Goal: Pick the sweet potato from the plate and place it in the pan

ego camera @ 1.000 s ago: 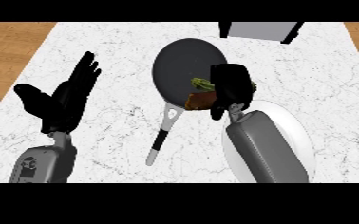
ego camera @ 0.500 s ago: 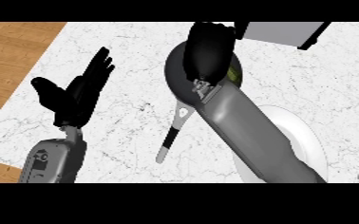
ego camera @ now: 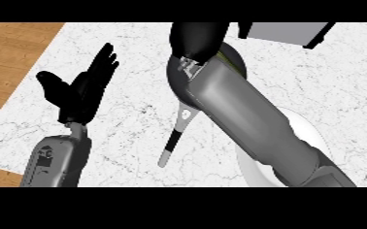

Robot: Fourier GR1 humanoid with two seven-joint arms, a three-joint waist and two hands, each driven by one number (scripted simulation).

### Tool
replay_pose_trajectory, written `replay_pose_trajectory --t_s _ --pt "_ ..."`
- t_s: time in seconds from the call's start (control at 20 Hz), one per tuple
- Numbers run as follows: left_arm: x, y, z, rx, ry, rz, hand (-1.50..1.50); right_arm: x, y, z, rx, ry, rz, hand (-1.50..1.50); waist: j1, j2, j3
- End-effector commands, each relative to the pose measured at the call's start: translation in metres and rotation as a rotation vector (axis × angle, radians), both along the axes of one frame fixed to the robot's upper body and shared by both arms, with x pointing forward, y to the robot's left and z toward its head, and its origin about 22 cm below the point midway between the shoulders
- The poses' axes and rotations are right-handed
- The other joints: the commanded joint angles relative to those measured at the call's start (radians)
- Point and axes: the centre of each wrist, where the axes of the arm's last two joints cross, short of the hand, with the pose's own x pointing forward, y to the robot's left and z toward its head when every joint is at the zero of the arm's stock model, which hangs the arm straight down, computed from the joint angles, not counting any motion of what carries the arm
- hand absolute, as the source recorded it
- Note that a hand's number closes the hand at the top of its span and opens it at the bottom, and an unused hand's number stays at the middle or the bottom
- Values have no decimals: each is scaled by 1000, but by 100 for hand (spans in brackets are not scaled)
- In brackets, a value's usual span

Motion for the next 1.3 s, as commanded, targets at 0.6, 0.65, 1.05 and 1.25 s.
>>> replay_pose_trajectory --t_s 0.6,0.65,1.05,1.25 --pt "-7 32 -7 -2 3 120 0 17 -7 -61 213 -60 -133 150 -120 -10 5" --pt "-9 40 -1 -8 7 122 0 27 -18 -65 232 -61 -116 150 -126 -9 6" --pt "-11 38 -9 -16 5 104 0 38 -44 -131 258 -16 -87 150 -100 1 6" --pt "-11 33 -10 -8 9 94 0 45 -58 -142 340 71 -184 150 -94 5 6"
